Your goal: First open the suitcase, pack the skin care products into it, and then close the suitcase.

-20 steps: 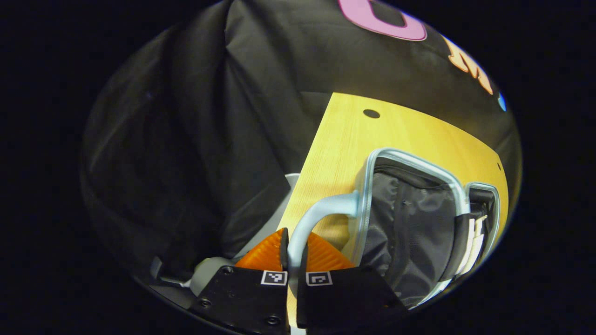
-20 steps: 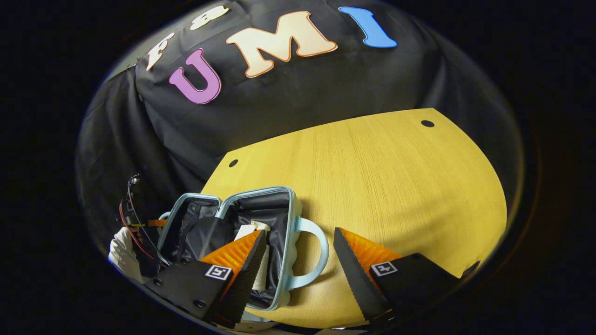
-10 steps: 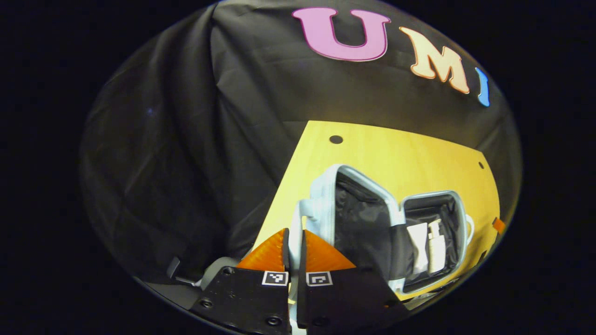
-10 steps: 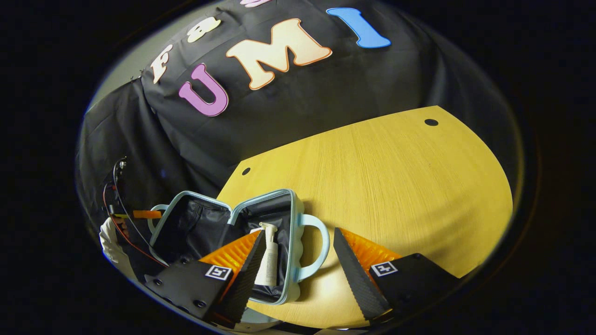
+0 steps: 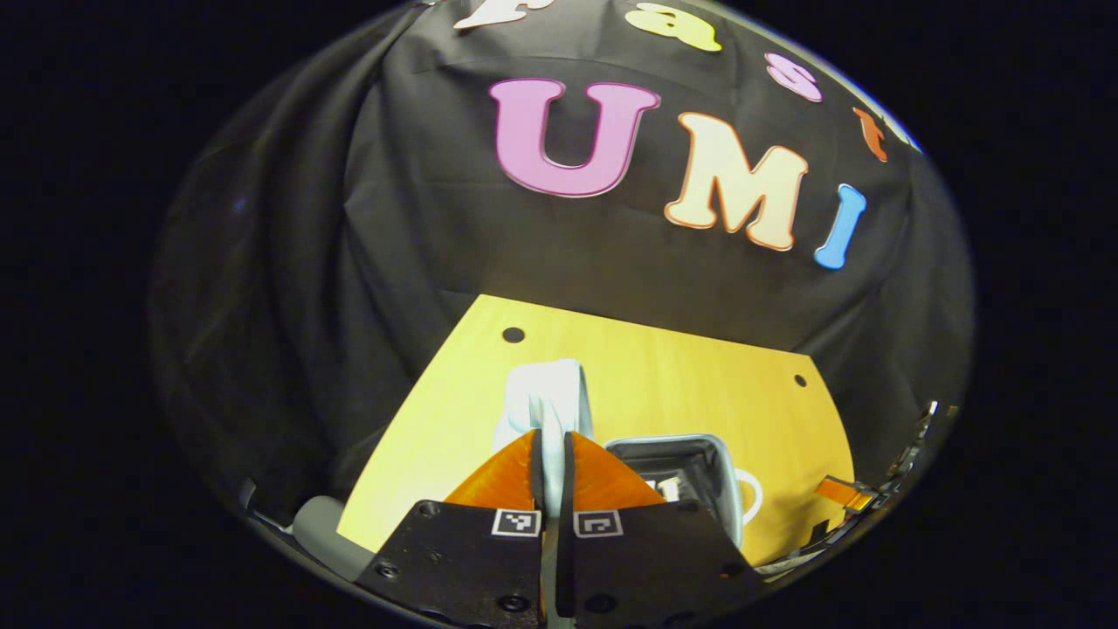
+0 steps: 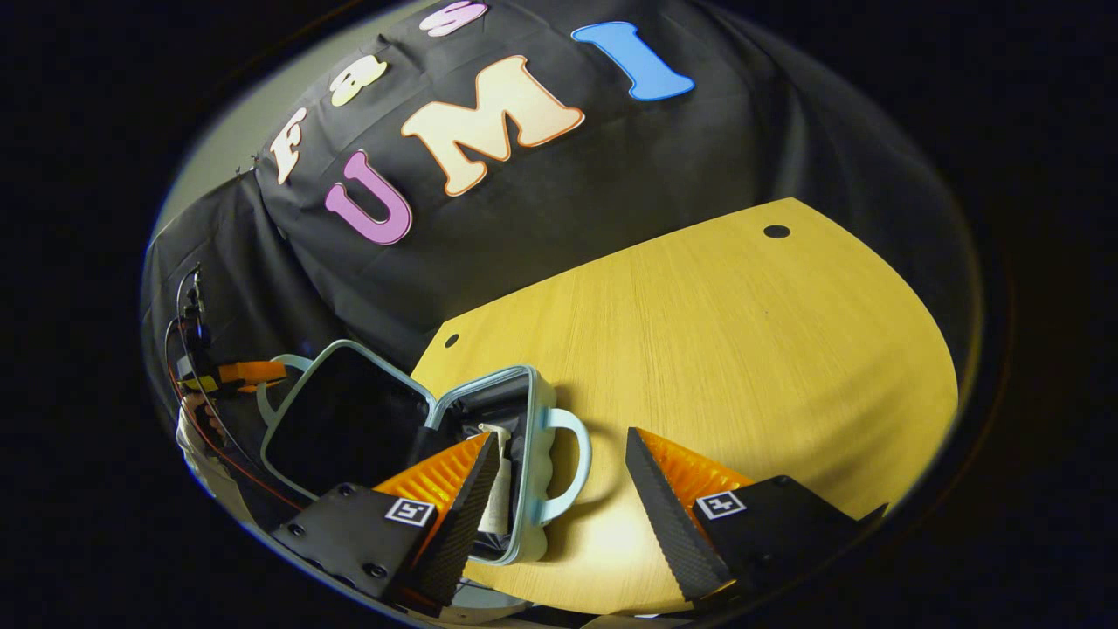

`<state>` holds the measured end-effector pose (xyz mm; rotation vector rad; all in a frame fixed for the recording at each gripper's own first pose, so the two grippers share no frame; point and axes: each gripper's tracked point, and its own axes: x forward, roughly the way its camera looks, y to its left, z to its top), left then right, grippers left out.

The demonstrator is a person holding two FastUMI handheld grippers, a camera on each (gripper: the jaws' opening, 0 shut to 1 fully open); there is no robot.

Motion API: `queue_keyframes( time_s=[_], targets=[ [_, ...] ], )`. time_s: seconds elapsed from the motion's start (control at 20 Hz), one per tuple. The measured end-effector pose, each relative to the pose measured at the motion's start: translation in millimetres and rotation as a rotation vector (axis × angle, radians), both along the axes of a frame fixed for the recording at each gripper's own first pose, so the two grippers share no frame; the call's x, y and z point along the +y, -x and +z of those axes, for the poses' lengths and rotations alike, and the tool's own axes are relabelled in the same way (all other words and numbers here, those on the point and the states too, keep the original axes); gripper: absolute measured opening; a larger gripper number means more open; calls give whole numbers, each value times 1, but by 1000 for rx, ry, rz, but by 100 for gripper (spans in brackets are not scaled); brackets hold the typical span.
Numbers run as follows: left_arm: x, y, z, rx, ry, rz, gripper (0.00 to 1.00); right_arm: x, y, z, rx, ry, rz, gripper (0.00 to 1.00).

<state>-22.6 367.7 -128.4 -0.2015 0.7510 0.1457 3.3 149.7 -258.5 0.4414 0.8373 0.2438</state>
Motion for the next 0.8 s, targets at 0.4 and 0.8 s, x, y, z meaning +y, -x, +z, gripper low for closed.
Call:
queue_keyframes(
  time_s=[0.4, 0.8],
  targets=[
    [-105, -32, 11, -95, 104, -77, 0, -43, -4, 15, -40, 7, -70, 93],
    [-224, -32, -39, -56, 162, -223, 0, -78, 6, 22, -55, 31, -112, 93]
  ],
)
